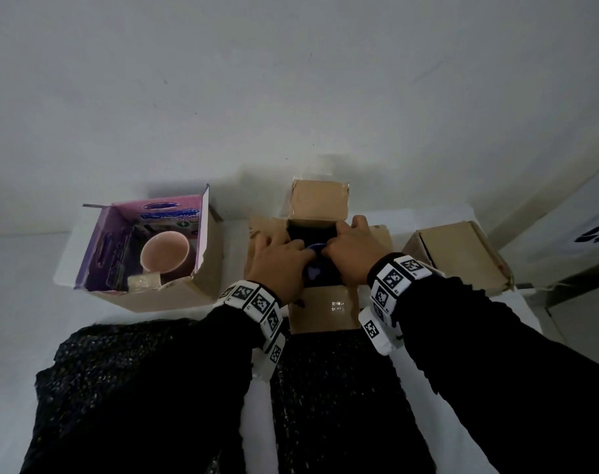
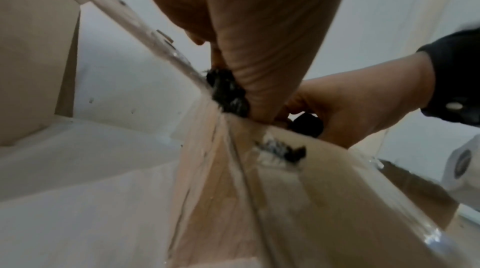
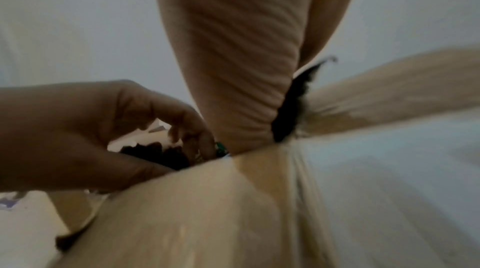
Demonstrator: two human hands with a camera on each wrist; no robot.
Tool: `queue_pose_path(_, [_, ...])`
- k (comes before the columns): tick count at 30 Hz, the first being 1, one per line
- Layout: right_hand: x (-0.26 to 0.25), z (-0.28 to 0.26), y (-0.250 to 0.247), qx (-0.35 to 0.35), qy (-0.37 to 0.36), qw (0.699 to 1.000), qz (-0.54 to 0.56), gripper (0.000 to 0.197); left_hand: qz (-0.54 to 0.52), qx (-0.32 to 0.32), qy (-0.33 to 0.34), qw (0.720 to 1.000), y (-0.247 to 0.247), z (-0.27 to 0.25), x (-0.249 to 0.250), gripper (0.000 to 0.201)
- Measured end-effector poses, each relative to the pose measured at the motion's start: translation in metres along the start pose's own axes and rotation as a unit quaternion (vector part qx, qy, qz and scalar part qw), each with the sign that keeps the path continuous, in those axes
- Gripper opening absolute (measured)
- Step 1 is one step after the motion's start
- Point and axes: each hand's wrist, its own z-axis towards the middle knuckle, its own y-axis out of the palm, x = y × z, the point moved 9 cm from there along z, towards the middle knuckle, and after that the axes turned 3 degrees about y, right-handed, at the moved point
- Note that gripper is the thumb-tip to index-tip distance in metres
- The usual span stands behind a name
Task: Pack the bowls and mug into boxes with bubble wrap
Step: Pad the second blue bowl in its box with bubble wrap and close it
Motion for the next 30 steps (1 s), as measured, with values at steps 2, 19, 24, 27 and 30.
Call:
queue_pose_path(2, [0.006, -0.001, -0.002, 0.026, 0.021, 0.999, 0.017, 0.016, -0.013, 0.001, 0.014, 1.000, 0.002, 0.003, 0.002, 0.031])
queue_pose_path(19, [0.011, -0.022, -0.002, 0.004, 0.043, 0.998, 0.053, 0.038, 0.024, 0.039, 0.083, 0.995, 0.017, -0.018, 0.009, 0.051])
queue_pose_path(24, [0.009, -0.027, 0.012, -0.001, 0.032, 0.995, 0.095, 0.041, 0.025, 0.059, 0.063, 0.996, 0.016, -0.024, 0.003, 0.046])
queue_pose_path(27, [0.002, -0.029, 0.013, 0.027, 0.016, 0.992, 0.123, 0.045, 0.019, 0.087, 0.076, 0.993, 0.014, -0.028, 0.006, 0.037])
queue_pose_path(30, [-0.005, -0.033, 0.027, -0.009, -0.012, 0.994, 0.106, 0.054, 0.012, 0.118, 0.068, 0.991, 0.019, -0.029, 0.005, 0.025])
